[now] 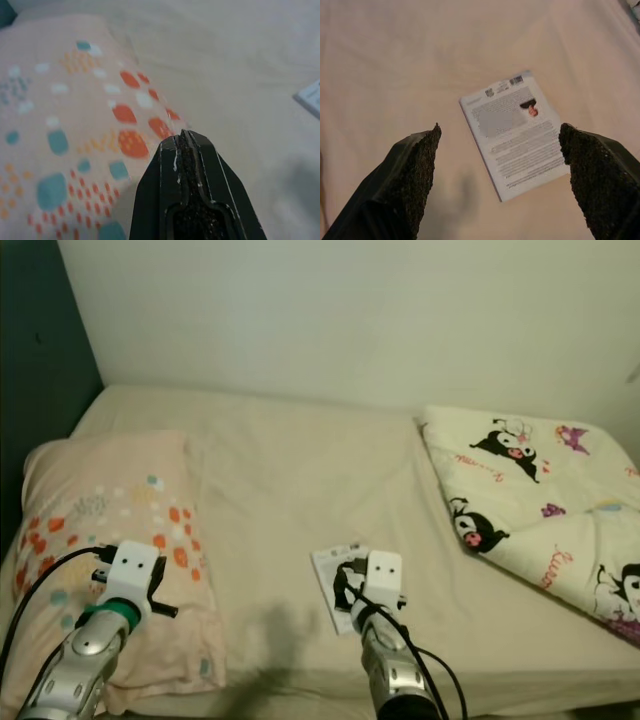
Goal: Clean up the room
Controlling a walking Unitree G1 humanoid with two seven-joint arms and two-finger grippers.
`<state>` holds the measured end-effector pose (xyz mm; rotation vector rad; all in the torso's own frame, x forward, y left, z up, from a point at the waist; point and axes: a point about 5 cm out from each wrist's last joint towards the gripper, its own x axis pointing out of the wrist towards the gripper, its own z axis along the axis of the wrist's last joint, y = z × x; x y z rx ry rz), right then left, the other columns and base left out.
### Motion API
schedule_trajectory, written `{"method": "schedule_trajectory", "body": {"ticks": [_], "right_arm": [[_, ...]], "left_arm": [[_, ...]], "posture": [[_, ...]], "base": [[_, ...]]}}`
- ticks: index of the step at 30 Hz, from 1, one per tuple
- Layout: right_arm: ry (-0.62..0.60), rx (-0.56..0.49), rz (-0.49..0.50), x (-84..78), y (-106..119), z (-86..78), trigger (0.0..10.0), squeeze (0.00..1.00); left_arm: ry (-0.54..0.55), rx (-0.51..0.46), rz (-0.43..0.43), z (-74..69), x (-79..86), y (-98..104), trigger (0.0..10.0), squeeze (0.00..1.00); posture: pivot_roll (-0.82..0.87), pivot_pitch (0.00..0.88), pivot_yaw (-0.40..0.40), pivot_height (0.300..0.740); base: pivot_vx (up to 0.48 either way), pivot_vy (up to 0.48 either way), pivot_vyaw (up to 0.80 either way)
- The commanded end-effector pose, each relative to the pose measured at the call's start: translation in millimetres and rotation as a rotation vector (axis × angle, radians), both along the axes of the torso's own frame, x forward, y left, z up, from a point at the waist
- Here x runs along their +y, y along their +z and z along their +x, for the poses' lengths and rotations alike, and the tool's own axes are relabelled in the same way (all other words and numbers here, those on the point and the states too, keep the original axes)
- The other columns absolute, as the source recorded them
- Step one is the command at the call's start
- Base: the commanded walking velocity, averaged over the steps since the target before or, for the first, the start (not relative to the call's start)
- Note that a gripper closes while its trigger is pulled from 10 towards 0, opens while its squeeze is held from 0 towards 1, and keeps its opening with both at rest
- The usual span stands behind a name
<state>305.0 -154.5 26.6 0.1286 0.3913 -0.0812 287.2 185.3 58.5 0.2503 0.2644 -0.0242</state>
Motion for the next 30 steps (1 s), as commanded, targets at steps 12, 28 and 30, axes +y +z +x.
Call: {"method": "schedule_trajectory", "body": {"ticks": [12, 28, 30], "right_arm": [[0.008, 0.043, -0.006, -2.3, -9, -6.8, 10.0, 0.00], [-0.022, -0.023, -0.001, -15.8, 3, 2.8, 10.0, 0.00], [-0.056, -0.047, -0.006, -26.2, 10, 10.0, 10.0, 0.00]], "left_arm": [[0.017, 0.037, 0.004, -2.8, -1.3, -8, 10.0, 0.00], [-0.006, 0.005, -0.008, 3.5, -7.9, 3, 10.0, 0.00], [-0.042, -0.039, -0.017, 12.0, -10.9, 21, 10.0, 0.00]], "posture": [[0.12, 0.000, -0.071, 0.575], [0.13, 0.003, -0.071, 0.540], [0.14, 0.007, -0.067, 0.540]], "base": [[0.000, 0.000, 0.00], [0.000, 0.000, 0.00], [0.000, 0.000, 0.00]]}}
